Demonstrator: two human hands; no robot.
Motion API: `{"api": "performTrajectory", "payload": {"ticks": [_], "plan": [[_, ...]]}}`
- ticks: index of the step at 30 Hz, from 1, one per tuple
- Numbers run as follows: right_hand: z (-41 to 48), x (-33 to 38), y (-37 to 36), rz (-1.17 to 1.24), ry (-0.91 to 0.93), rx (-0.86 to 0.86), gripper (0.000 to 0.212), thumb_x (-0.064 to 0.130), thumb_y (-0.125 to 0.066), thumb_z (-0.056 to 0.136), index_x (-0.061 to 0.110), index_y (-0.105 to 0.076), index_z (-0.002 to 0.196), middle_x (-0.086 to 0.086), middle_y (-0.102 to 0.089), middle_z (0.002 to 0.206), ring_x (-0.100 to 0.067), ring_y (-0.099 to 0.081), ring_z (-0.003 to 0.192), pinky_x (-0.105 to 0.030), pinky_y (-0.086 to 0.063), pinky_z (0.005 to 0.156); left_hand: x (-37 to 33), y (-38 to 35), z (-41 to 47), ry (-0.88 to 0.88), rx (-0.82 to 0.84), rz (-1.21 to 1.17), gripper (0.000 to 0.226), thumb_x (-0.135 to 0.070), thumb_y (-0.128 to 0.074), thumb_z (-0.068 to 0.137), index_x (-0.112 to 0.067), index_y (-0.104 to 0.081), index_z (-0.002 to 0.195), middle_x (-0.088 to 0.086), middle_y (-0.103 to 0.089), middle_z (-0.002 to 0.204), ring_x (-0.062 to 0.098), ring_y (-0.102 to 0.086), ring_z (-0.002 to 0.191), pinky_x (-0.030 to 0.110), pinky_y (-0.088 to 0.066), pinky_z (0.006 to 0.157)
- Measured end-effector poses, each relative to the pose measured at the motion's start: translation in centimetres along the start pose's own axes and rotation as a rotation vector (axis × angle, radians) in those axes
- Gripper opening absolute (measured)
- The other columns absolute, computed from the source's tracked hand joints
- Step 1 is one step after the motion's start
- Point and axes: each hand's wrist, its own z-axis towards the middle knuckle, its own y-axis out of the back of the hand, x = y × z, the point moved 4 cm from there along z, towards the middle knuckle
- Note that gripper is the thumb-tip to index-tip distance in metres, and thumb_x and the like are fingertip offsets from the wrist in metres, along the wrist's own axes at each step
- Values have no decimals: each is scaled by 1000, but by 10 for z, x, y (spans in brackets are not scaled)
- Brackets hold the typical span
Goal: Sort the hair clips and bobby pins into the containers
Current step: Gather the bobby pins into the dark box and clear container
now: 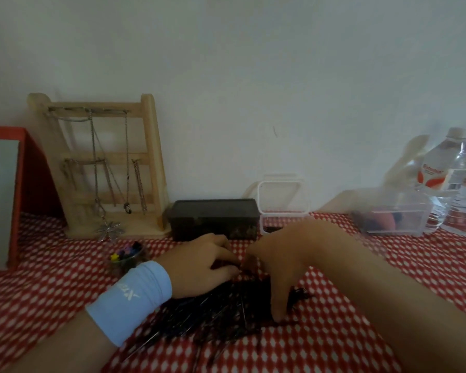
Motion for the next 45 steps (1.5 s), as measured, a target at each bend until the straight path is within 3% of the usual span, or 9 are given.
{"api": "performTrajectory", "payload": {"ticks": [4, 8, 13, 15, 19, 26, 32, 39, 45], "plan": [[9, -3, 2, 57, 40, -185, 40, 41, -87, 69, 26, -74, 104, 10, -73, 94, -9, -66, 85, -31, -55, 83, -4, 3, -6, -30, 56, -80, 66, -83, -37, 75, -41, -64, 119, -18, -52, 114, -1, -44, 109, 30, -40, 98], [7, -6, 8, 40, 70, -295, 17, 44, -79, 77, 30, -74, 85, 14, -70, 79, -2, -64, 75, -29, -53, 76, -1, 4, -5, -2, 31, -62, 42, -68, -57, 81, -38, -69, 108, -16, -54, 110, 0, -49, 105, 30, -43, 97], [-3, -5, 16, 106, 42, -306, 36, 49, -69, 88, 33, -71, 120, 18, -69, 116, -4, -62, 101, -27, -46, 93, 6, 17, -7, 12, -3, 1, 26, -49, -59, 91, -32, -76, 101, -14, -63, 105, 0, -57, 97, 21, -45, 91], [-9, -4, 14, 89, -12, -201, 61, 60, -70, 83, 31, -60, 136, 14, -62, 131, -10, -58, 116, -30, -43, 100, 7, 21, -8, 51, 0, -26, 46, -63, -54, 85, -31, -72, 112, -15, -60, 107, 1, -56, 99, 27, -46, 94], [-6, 7, -2, 13, -40, -62, 82, 64, -87, 55, 35, -62, 128, 12, -63, 125, -13, -61, 111, -33, -49, 100, -3, 14, -11, 55, 183, 16, 80, -83, -59, 64, -40, -53, 131, -18, -47, 124, 3, -45, 116, 32, -42, 104], [3, 14, -3, -102, -55, -249, 51, 38, -84, 75, 14, -67, 117, 1, -66, 104, -17, -63, 89, -27, -52, 78, -5, 16, -9, 43, 87, 37, 48, -66, -67, 74, -29, -70, 105, -14, -54, 100, 5, -55, 93, 33, -51, 87], [4, 17, -2, -65, 59, -343, 37, 35, -76, 85, 17, -68, 117, 1, -66, 107, -18, -63, 94, -29, -51, 80, 6, 21, -12, 106, 78, -43, 33, -59, -68, 78, -30, -70, 93, -13, -62, 92, 2, -59, 83, 27, -51, 80], [6, 6, 2, 74, 146, -285, 15, 32, -65, 94, 22, -60, 104, 8, -61, 99, -12, -59, 88, -34, -50, 82, 15, 36, -19, 166, 145, -116, 30, -49, -70, 83, -34, -68, 109, -21, -66, 97, -4, -62, 89, 19, -51, 85], [-3, -1, 11, 332, 238, -280, 20, 30, -63, 97, 22, -62, 115, 7, -67, 108, -10, -63, 98, -28, -51, 88, 16, 49, -20, 194, 146, -238, 26, -20, -55, 92, -34, -64, 112, -19, -66, 106, -4, -60, 96, 12, -45, 83]]}}
